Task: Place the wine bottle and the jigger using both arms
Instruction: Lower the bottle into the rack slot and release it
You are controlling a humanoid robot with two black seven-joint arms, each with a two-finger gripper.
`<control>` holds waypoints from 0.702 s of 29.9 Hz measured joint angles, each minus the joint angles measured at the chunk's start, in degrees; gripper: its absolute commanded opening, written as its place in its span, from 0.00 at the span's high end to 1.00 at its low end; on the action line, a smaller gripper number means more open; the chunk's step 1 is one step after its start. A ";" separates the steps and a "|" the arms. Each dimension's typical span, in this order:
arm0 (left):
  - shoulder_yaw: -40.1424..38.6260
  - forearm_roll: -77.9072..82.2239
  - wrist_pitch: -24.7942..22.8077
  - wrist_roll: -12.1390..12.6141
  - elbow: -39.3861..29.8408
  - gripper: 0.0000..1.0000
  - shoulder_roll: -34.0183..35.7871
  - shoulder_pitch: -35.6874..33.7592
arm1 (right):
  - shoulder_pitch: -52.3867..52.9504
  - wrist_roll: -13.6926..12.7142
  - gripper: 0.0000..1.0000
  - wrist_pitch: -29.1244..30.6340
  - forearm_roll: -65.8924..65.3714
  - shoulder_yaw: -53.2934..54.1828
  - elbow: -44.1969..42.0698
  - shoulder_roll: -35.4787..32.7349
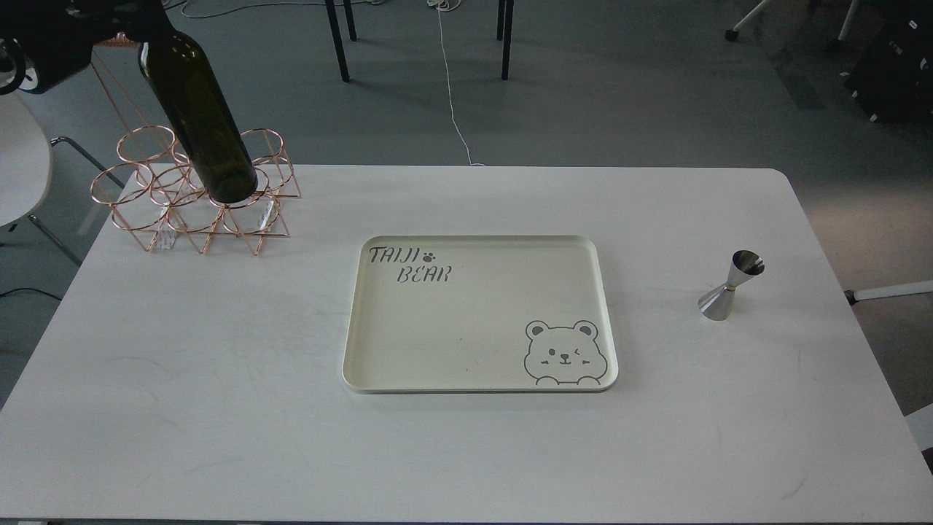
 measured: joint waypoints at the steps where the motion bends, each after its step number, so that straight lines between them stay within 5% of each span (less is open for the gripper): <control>1: 0.21 0.00 0.15 -0.04 0.23 0.83 -0.13 0.06 | 0.02 0.00 0.04 0.00 0.00 0.00 0.03 0.00; 18: 9.17 -0.84 3.75 -0.15 1.06 0.72 -2.99 0.51 | 0.17 0.00 0.04 -0.09 0.00 0.00 0.07 0.09; 21: 11.16 -0.92 4.85 -0.05 1.20 0.59 -3.84 0.70 | 0.18 0.00 0.04 -0.15 0.00 0.00 0.07 0.09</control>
